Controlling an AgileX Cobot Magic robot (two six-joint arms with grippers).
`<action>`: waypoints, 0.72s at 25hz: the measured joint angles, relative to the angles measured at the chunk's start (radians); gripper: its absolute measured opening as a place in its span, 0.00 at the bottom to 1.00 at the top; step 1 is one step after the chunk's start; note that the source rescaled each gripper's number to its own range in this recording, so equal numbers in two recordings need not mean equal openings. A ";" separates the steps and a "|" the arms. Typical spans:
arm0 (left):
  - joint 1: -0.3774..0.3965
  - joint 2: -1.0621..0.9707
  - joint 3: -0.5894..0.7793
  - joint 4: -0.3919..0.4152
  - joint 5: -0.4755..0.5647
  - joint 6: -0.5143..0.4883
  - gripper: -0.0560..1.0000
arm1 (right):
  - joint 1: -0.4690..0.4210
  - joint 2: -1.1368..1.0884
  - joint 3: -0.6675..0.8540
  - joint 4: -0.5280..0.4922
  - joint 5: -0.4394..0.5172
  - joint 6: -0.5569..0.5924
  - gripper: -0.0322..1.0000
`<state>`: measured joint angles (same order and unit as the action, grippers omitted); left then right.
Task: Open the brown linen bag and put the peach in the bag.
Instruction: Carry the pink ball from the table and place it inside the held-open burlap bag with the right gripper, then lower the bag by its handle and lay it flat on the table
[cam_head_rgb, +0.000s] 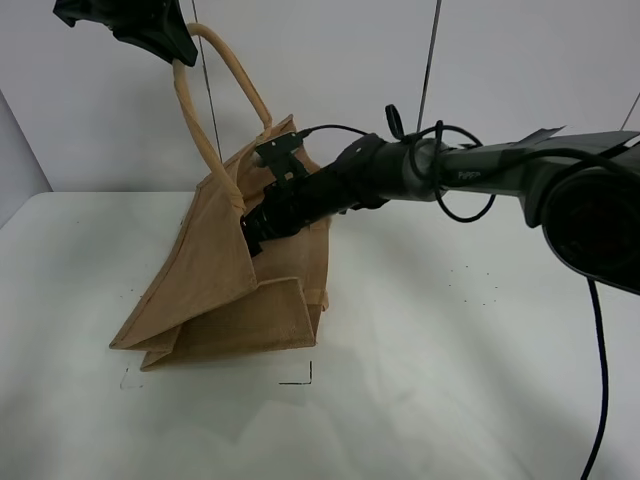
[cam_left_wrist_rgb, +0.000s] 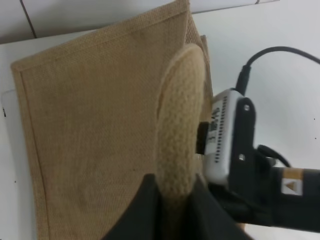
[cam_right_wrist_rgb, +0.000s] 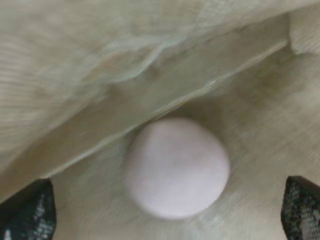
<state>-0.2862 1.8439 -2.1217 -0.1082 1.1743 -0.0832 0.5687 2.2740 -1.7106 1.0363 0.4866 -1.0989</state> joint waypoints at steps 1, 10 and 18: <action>0.000 0.000 0.000 0.000 0.000 0.000 0.05 | -0.007 -0.019 0.000 -0.059 0.036 0.059 1.00; 0.000 0.000 0.000 0.000 0.000 0.000 0.05 | -0.081 -0.154 0.000 -0.527 0.247 0.557 1.00; 0.000 0.000 0.000 0.000 0.000 0.000 0.05 | -0.117 -0.185 -0.103 -0.893 0.574 0.918 1.00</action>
<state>-0.2862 1.8439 -2.1217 -0.1082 1.1743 -0.0832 0.4520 2.0892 -1.8132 0.1433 1.0607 -0.1808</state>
